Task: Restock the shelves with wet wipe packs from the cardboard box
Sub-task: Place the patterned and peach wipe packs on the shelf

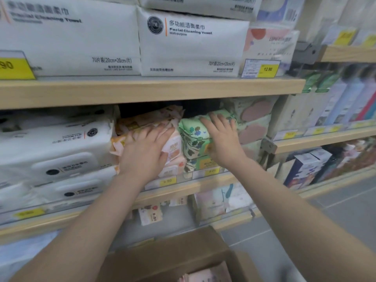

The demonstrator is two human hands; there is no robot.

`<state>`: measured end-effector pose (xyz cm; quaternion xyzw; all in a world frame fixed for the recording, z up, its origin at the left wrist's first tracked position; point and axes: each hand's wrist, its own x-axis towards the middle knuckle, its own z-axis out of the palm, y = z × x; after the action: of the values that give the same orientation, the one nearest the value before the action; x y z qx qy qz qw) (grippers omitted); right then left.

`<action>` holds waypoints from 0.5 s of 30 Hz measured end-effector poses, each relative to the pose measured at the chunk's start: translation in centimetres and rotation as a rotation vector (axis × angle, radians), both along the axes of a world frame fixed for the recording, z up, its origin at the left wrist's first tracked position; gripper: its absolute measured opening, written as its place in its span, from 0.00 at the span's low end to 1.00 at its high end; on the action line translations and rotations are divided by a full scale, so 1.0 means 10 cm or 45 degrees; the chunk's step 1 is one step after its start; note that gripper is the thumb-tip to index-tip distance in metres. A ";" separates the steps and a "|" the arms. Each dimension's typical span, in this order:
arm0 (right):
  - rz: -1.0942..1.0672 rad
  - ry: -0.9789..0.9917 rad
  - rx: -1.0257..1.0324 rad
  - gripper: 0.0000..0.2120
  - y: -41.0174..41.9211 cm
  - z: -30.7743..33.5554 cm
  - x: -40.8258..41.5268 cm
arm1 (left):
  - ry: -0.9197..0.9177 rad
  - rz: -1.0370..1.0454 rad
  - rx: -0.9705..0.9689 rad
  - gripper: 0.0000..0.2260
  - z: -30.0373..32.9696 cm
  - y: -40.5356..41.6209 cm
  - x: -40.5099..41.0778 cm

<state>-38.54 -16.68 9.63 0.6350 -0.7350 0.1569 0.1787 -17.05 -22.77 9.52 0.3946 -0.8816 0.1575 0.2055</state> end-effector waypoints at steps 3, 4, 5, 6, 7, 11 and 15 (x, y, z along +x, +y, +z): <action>0.080 -0.091 0.043 0.40 -0.10 0.07 -0.08 | -0.016 0.017 0.030 0.29 0.02 0.00 -0.01; 0.085 -0.109 0.064 0.41 -0.12 0.09 -0.11 | -0.023 0.023 0.033 0.29 0.02 0.00 -0.01; 0.085 -0.118 0.078 0.41 -0.12 0.10 -0.12 | -0.029 0.026 0.035 0.29 0.03 0.00 -0.01; 0.084 -0.115 0.088 0.42 -0.12 0.10 -0.12 | -0.033 0.027 0.039 0.29 0.04 0.01 -0.01; 0.083 -0.103 0.105 0.42 -0.11 0.11 -0.12 | -0.039 0.027 0.047 0.29 0.05 0.02 -0.01; 0.098 -0.098 0.296 0.45 -0.06 0.26 -0.13 | -0.071 0.007 0.109 0.29 0.08 0.05 0.00; 0.151 -0.162 0.350 0.45 0.10 0.40 -0.12 | 0.139 -0.150 0.181 0.26 0.16 0.15 0.06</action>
<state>-39.77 -15.68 13.66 0.6845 -0.7206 0.1049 0.0335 -16.45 -21.32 11.10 0.3637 -0.8998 0.0604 0.2334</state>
